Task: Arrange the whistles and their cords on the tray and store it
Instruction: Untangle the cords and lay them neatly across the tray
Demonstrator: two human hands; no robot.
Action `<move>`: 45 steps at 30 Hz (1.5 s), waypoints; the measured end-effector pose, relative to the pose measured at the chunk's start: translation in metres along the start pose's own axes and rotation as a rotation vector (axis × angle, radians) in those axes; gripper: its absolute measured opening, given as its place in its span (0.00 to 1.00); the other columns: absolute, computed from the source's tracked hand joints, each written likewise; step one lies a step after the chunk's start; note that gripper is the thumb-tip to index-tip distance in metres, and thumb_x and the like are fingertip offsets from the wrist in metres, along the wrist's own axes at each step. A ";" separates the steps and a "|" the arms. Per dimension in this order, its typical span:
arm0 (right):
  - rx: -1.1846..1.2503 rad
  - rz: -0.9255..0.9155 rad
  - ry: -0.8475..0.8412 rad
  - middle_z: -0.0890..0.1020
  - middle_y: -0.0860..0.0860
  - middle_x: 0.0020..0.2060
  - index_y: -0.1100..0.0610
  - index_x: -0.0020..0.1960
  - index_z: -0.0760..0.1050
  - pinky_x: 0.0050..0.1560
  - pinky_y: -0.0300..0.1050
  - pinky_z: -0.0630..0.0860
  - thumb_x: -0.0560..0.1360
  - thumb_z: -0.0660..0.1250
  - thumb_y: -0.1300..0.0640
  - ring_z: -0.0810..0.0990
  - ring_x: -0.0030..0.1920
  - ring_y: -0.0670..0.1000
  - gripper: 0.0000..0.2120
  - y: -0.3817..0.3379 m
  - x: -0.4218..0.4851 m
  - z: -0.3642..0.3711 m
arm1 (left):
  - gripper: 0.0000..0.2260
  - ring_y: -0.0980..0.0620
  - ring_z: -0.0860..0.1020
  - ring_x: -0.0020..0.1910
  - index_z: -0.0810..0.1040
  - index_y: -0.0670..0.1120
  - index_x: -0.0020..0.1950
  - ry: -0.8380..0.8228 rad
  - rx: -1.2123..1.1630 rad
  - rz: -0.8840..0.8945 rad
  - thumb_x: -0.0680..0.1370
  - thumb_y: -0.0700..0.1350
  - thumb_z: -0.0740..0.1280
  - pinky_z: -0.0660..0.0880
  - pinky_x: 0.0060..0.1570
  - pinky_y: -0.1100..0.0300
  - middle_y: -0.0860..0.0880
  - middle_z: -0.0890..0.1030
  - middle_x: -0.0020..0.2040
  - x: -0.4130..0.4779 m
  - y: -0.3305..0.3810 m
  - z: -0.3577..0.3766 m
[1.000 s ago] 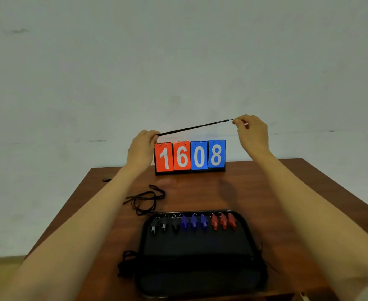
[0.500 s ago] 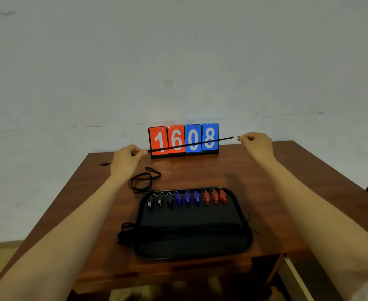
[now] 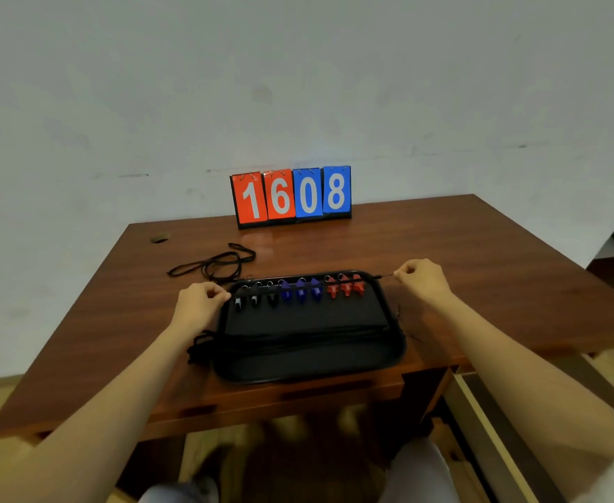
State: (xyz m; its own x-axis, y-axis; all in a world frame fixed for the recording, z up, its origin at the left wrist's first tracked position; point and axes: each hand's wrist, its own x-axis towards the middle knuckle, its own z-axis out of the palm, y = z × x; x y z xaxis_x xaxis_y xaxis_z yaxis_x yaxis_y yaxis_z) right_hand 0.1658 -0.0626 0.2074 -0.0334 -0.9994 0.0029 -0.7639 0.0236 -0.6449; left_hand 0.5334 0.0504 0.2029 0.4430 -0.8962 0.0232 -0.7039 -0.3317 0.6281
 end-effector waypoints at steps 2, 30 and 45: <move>-0.006 0.026 -0.019 0.83 0.51 0.44 0.53 0.36 0.78 0.45 0.48 0.78 0.75 0.67 0.54 0.80 0.45 0.53 0.09 0.006 -0.006 0.003 | 0.09 0.45 0.78 0.49 0.81 0.42 0.50 -0.001 0.037 0.000 0.78 0.45 0.65 0.72 0.47 0.56 0.42 0.83 0.51 -0.006 -0.003 0.004; -0.213 0.018 -0.281 0.81 0.55 0.44 0.57 0.42 0.74 0.43 0.48 0.76 0.73 0.68 0.58 0.79 0.46 0.56 0.04 0.032 -0.043 0.018 | 0.05 0.44 0.73 0.54 0.81 0.50 0.41 -0.086 0.199 0.043 0.76 0.45 0.66 0.70 0.54 0.51 0.44 0.77 0.56 -0.032 -0.039 0.028; -0.455 -0.465 -0.357 0.71 0.50 0.66 0.50 0.65 0.70 0.67 0.54 0.62 0.72 0.70 0.46 0.61 0.70 0.54 0.24 0.019 -0.053 0.042 | 0.19 0.52 0.61 0.69 0.73 0.56 0.64 -0.098 0.387 0.404 0.74 0.57 0.67 0.52 0.63 0.53 0.55 0.71 0.65 -0.040 -0.036 0.060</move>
State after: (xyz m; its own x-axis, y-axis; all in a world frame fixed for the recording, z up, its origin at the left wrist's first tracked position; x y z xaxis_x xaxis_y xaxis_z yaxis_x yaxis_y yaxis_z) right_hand 0.1803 -0.0104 0.1633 0.5111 -0.8537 -0.1005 -0.8423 -0.4740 -0.2567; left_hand 0.5075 0.0810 0.1322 0.0554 -0.9914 0.1181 -0.9672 -0.0239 0.2530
